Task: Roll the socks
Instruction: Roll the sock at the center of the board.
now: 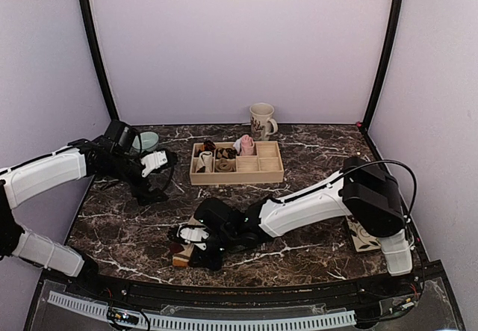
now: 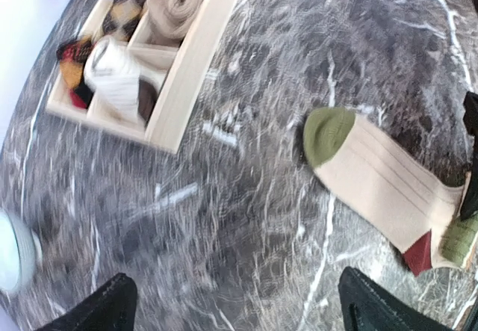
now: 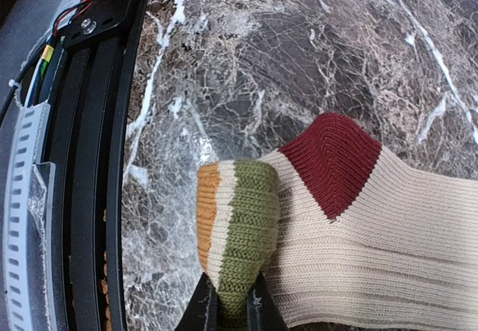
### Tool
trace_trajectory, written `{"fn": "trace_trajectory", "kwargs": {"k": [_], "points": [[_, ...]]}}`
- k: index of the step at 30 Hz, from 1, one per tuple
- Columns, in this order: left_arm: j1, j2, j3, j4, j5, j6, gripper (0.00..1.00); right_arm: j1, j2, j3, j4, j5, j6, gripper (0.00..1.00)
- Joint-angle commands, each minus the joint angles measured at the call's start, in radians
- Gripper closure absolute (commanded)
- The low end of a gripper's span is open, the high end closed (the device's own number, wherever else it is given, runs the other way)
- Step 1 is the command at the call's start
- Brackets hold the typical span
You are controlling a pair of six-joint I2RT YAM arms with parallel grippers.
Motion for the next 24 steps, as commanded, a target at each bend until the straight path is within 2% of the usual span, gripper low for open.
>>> {"fn": "trace_trajectory", "kwargs": {"k": [1,4,6,11,18,24], "points": [[0.030,-0.087,-0.100,-0.013,-0.086,-0.007,0.01,-0.033,0.062,-0.012,-0.138,-0.087,0.092,0.95],[0.030,-0.092,-0.117,-0.110,0.061,0.023,0.01,-0.058,0.097,0.015,-0.152,-0.161,0.145,0.95],[0.030,-0.084,-0.129,-0.142,0.111,0.025,0.01,-0.067,0.112,0.022,-0.155,-0.185,0.172,0.95],[0.030,-0.105,-0.185,-0.130,0.135,0.011,0.04,-0.079,0.138,0.036,-0.161,-0.233,0.214,0.94],[0.043,-0.322,-0.345,-0.012,0.191,0.040,0.01,-0.109,0.160,0.023,-0.129,-0.298,0.270,0.94],[0.041,-0.381,-0.389,-0.135,0.221,0.186,0.02,-0.144,0.194,0.033,-0.117,-0.369,0.328,0.94]]}}
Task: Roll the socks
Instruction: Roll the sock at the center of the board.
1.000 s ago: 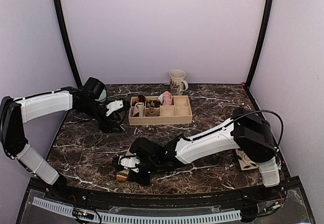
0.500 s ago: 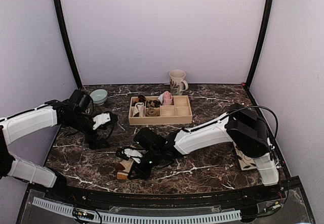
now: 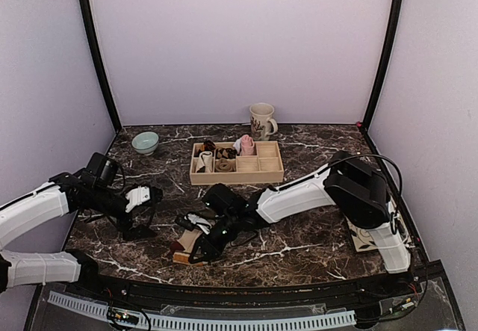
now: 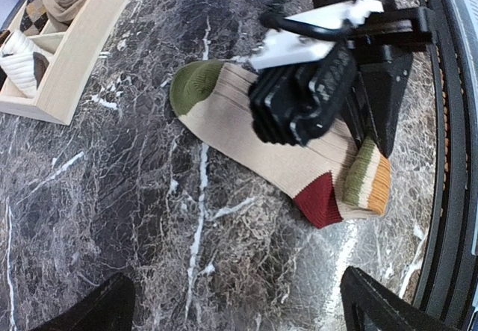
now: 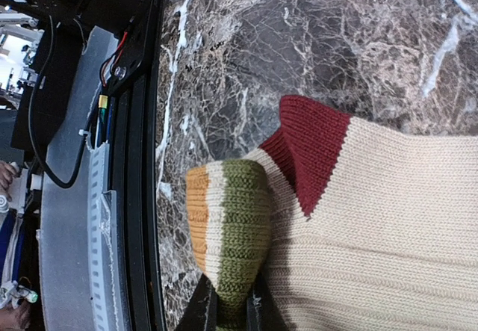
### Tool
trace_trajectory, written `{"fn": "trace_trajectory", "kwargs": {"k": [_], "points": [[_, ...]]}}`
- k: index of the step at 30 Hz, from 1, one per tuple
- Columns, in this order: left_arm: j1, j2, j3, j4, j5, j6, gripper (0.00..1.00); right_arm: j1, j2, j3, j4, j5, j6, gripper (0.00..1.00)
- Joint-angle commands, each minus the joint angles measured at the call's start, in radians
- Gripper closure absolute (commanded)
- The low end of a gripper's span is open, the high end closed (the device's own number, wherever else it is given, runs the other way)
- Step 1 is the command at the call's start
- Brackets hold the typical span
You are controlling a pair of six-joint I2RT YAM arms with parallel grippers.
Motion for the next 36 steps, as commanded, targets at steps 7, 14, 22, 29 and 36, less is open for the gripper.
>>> {"fn": "trace_trajectory", "kwargs": {"k": [7,14,22,29,36], "points": [[-0.022,-0.195,-0.164,-0.082,0.093,0.363,0.11,-0.032,0.142,0.016,-0.142,-0.023,0.082,0.94],[-0.227,-0.207,-0.237,0.081,0.007,0.333,0.19,-0.046,0.147,0.000,-0.064,-0.070,0.182,0.93],[-0.282,-0.109,-0.241,0.207,-0.015,0.332,0.29,-0.069,0.163,0.009,-0.012,-0.094,0.250,0.93],[-0.399,-0.080,-0.242,0.242,-0.047,0.298,0.31,-0.077,0.173,-0.007,-0.006,-0.087,0.265,0.93],[-0.467,-0.027,-0.270,0.294,-0.111,0.307,0.41,-0.086,0.175,-0.010,0.041,-0.061,0.321,0.92]]}}
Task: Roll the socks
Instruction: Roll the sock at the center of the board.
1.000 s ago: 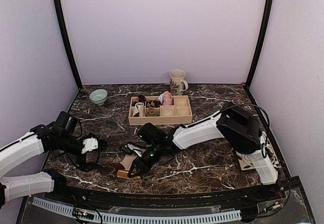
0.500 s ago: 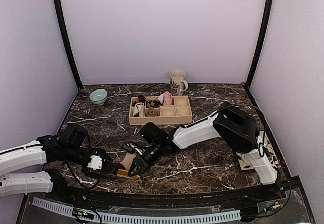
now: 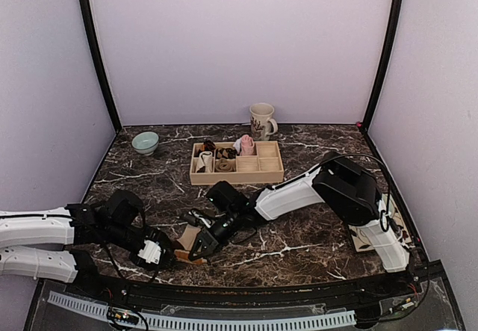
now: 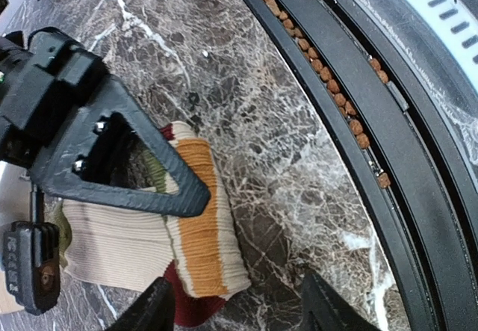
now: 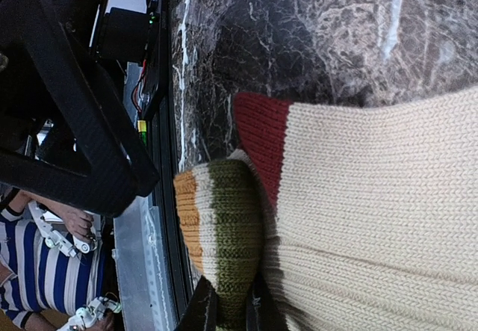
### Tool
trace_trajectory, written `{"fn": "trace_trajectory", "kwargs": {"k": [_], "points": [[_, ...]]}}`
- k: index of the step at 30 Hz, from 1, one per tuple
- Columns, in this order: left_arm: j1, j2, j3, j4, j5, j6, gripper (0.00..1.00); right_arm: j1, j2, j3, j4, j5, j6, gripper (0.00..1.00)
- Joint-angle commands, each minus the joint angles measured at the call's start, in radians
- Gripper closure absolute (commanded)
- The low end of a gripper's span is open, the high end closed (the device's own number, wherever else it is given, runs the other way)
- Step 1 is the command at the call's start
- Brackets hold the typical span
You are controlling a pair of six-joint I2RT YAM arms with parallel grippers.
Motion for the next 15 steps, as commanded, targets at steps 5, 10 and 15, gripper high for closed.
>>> {"fn": "trace_trajectory", "kwargs": {"k": [5,10,15], "points": [[-0.036,0.025,-0.058,0.194,-0.140,-0.065,0.48,-0.024,0.094,-0.027,-0.029,0.169,0.073,0.92],[-0.046,0.035,-0.070,0.221,-0.141,-0.053,0.48,-0.026,0.114,-0.014,-0.012,0.164,0.088,0.91],[-0.061,0.052,-0.087,0.228,-0.134,-0.042,0.49,-0.029,0.120,-0.016,0.005,0.167,0.099,0.91]]}}
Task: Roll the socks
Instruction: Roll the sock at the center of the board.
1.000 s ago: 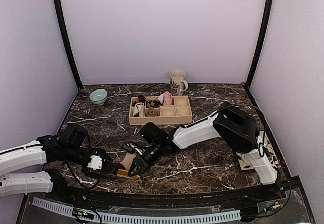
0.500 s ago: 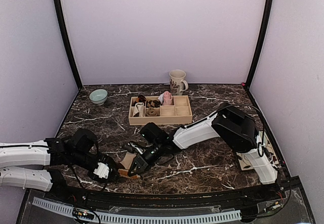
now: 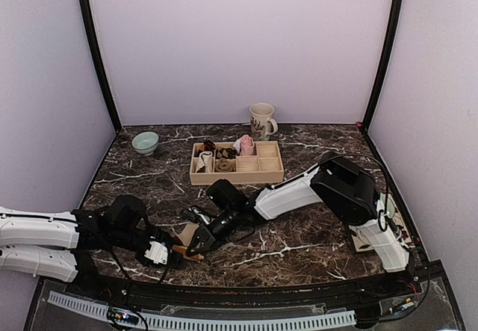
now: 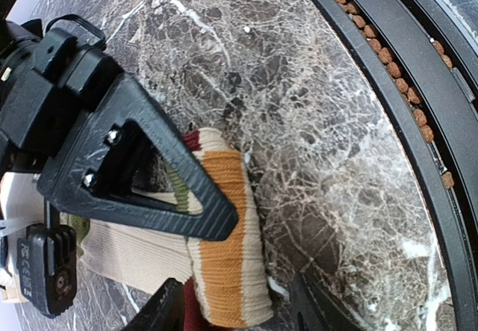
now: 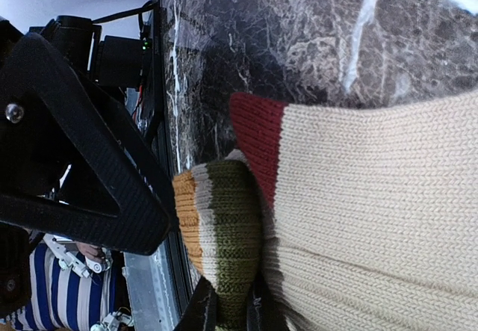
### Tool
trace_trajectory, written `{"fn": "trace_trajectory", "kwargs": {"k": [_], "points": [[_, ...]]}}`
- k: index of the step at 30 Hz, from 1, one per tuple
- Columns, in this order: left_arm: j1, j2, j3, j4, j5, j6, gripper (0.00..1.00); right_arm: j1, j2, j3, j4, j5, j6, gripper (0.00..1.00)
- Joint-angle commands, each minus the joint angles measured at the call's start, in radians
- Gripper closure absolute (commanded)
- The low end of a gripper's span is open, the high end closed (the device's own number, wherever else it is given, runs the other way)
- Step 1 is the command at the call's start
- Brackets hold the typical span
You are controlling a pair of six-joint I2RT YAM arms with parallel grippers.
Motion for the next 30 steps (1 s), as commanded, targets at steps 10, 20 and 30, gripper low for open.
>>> {"fn": "trace_trajectory", "kwargs": {"k": [10,20,30], "points": [[-0.039,0.110,-0.045,0.179,-0.150,-0.014,0.64,-0.021,0.091,-0.076,0.037,0.143,0.041,0.91],[-0.045,0.143,-0.027,0.148,-0.128,0.017,0.63,-0.024,0.089,-0.090,0.047,0.131,0.039,0.91],[-0.045,0.255,0.015,0.085,-0.150,0.024,0.99,-0.034,0.075,-0.116,0.080,0.151,0.046,0.89]]}}
